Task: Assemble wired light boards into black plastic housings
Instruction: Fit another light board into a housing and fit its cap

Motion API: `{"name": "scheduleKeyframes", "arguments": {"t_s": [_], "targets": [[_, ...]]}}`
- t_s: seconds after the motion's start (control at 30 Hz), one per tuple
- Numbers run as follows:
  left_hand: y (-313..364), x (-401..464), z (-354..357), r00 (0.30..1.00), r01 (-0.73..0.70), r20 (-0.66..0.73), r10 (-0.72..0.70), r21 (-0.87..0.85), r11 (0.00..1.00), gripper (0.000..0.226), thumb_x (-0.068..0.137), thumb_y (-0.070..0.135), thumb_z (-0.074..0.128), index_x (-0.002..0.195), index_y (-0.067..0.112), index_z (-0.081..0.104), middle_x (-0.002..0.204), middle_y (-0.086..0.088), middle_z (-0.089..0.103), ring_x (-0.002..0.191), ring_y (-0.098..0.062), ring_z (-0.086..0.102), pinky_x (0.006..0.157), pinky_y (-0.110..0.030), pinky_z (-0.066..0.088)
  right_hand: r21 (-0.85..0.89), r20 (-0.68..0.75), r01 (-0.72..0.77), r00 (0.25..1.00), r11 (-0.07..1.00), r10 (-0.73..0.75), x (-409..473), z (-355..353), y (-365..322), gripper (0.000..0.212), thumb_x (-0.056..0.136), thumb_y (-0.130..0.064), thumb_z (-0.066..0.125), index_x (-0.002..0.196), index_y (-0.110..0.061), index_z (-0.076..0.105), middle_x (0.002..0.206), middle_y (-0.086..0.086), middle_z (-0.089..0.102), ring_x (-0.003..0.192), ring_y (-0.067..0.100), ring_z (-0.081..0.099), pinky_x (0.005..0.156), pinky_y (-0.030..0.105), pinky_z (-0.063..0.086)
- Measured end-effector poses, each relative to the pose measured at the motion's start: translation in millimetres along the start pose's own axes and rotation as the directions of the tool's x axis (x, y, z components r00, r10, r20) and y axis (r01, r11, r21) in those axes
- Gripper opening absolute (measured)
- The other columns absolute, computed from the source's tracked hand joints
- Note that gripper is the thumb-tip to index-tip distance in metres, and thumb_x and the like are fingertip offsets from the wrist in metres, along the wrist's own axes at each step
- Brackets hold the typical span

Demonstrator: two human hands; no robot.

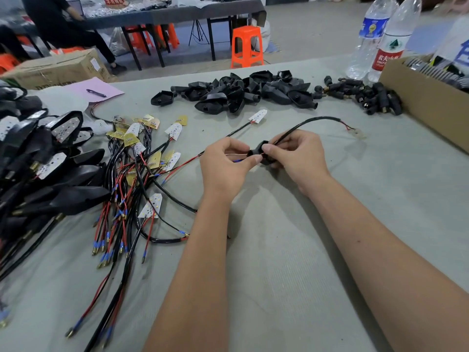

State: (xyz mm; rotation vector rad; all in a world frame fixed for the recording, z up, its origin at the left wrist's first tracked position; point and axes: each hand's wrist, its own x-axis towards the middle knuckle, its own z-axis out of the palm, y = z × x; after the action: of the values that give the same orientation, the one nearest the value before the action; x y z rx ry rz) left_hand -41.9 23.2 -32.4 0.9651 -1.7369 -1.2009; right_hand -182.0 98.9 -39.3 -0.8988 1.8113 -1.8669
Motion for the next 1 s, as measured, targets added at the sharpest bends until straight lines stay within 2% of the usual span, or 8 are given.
{"name": "scheduleKeyframes", "arguments": {"t_s": [0.13, 0.23, 0.3, 0.4, 0.57, 0.73, 0.83, 1.0], "targets": [[-3, 0, 2, 0.995, 0.093, -0.019, -0.096, -0.131, 0.987, 0.024, 0.07, 0.01, 0.094, 0.083, 0.008, 0.074, 0.079, -0.007, 0.078, 0.079, -0.021, 0.077, 0.084, -0.039, 0.063, -0.297, -0.043, 0.085, 0.994, 0.951, -0.103, 1, 3, 2, 0.015, 0.079, -0.034, 0.085, 0.083, -0.024, 0.075, 0.089, -0.006, 0.069, 0.073, -0.003, 0.06, 0.071, 0.016, 0.048], [-5, 2, 2, 0.979, 0.164, -0.062, -0.197, -0.342, 0.925, 0.021, 0.075, 0.007, 0.09, 0.088, 0.002, 0.074, 0.082, -0.013, 0.078, 0.084, -0.027, 0.077, 0.09, -0.042, 0.061, -0.334, -0.147, 0.061, 0.982, 0.941, -0.116, 3, 2, 1, 0.032, 0.082, -0.05, 0.079, 0.105, -0.029, 0.068, 0.117, -0.002, 0.051, 0.109, 0.009, 0.053, 0.097, 0.027, 0.046], [-4, 2, 3, 0.968, 0.19, -0.05, -0.245, -0.489, 0.851, 0.019, 0.079, 0.002, 0.086, 0.091, -0.001, 0.073, 0.085, -0.014, 0.078, 0.088, -0.03, 0.077, 0.09, -0.038, 0.06, -0.245, -0.148, 0.004, 0.988, 0.97, -0.041, 3, 1, 0, 0.041, 0.086, -0.052, 0.075, 0.116, -0.028, 0.06, 0.122, 0.001, 0.052, 0.112, 0.017, 0.057, 0.093, 0.034, 0.051], [0, 1, 5, 0.971, 0.208, 0.01, -0.238, -0.523, 0.827, 0.015, 0.081, -0.001, 0.083, 0.092, 0.0, 0.073, 0.088, -0.016, 0.078, 0.094, -0.033, 0.077, 0.092, -0.035, 0.06, 0.082, -0.046, -0.097, 0.994, 0.992, 0.101, 5, 1, -3, 0.041, 0.094, -0.038, 0.074, 0.126, -0.017, 0.056, 0.107, 0.008, 0.069, 0.078, 0.019, 0.074, 0.06, 0.03, 0.057], [2, 0, 4, 0.97, 0.238, 0.165, -0.179, -0.488, 0.84, 0.011, 0.084, -0.009, 0.076, 0.09, 0.001, 0.074, 0.083, -0.016, 0.077, 0.085, -0.027, 0.078, 0.084, -0.028, 0.061, 0.526, 0.086, -0.271, 0.96, 0.806, 0.266, 10, -13, -7, 0.04, 0.095, -0.014, 0.073, 0.127, -0.008, 0.05, 0.086, 0.01, 0.068, 0.059, 0.015, 0.064, 0.048, 0.02, 0.047], [6, -3, 1, 0.966, 0.221, 0.218, -0.136, -0.435, 0.873, 0.009, 0.085, -0.008, 0.075, 0.091, -0.002, 0.073, 0.081, -0.014, 0.077, 0.078, -0.024, 0.077, 0.075, -0.022, 0.06, 0.512, 0.367, -0.372, 0.91, 0.774, 0.195, 5, -14, -9, 0.024, 0.095, -0.022, 0.068, 0.11, -0.006, 0.06, 0.114, 0.017, 0.069, 0.053, 0.006, 0.047, 0.039, 0.012, 0.033], [7, -2, -6, 0.959, 0.232, 0.247, -0.14, -0.401, 0.886, 0.008, 0.085, -0.007, 0.076, 0.091, -0.003, 0.074, 0.082, -0.016, 0.077, 0.077, -0.025, 0.077, 0.074, -0.022, 0.06, 0.607, 0.285, -0.345, 0.935, 0.715, 0.209, 5, -12, -10, 0.007, 0.101, -0.012, 0.061, 0.102, -0.005, 0.058, 0.111, 0.018, 0.065, 0.049, 0.003, 0.042, 0.037, 0.012, 0.03], [7, 4, -27, 0.942, 0.256, 0.297, -0.159, -0.326, 0.91, 0.006, 0.086, -0.004, 0.076, 0.09, 0.0, 0.074, 0.083, -0.015, 0.076, 0.08, -0.027, 0.077, 0.076, -0.025, 0.061, 0.901, 0.119, -0.236, 0.941, 0.363, 0.317, 15, -27, -9, 0.018, 0.099, -0.012, 0.063, 0.086, -0.013, 0.051, 0.085, 0.003, 0.051, 0.041, 0.002, 0.04, 0.032, 0.013, 0.027]]}}
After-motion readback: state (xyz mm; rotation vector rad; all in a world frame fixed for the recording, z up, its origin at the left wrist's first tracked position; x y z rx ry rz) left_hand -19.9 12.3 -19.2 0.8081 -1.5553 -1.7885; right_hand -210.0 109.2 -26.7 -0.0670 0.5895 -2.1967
